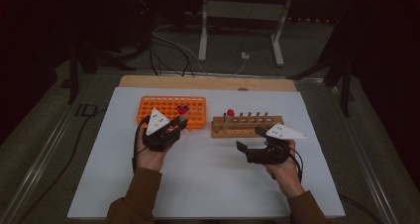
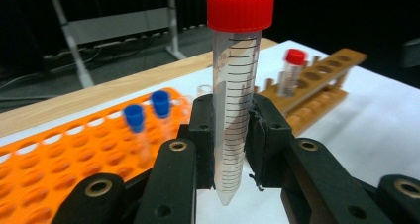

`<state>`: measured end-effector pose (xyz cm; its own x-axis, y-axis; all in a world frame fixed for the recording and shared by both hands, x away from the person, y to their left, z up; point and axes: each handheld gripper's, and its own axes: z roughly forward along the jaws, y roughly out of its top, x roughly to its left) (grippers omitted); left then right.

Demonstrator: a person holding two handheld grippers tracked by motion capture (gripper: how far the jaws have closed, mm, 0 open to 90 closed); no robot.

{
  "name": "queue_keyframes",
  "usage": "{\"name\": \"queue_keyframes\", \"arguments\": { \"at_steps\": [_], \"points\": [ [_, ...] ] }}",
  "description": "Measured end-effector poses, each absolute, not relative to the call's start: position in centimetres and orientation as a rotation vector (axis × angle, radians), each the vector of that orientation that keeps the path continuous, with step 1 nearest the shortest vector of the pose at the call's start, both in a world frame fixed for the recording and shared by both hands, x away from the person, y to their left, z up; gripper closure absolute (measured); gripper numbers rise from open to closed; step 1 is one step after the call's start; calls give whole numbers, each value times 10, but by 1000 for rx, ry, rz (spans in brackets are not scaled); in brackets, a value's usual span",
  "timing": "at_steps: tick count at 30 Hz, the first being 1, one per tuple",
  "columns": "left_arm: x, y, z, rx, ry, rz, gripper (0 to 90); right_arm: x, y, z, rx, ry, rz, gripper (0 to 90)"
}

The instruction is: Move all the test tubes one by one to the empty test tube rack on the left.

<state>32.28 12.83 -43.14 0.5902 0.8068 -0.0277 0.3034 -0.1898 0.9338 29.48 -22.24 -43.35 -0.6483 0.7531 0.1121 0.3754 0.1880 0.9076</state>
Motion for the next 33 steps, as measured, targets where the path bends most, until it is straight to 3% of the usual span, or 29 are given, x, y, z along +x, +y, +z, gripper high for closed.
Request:
{"name": "queue_keyframes", "arguments": {
  "at_steps": [33],
  "points": [
    [383, 146, -459, 1705, 1139, 666, 754, 296, -230, -432, 1082, 2067, 1469, 91]
  ]
}}
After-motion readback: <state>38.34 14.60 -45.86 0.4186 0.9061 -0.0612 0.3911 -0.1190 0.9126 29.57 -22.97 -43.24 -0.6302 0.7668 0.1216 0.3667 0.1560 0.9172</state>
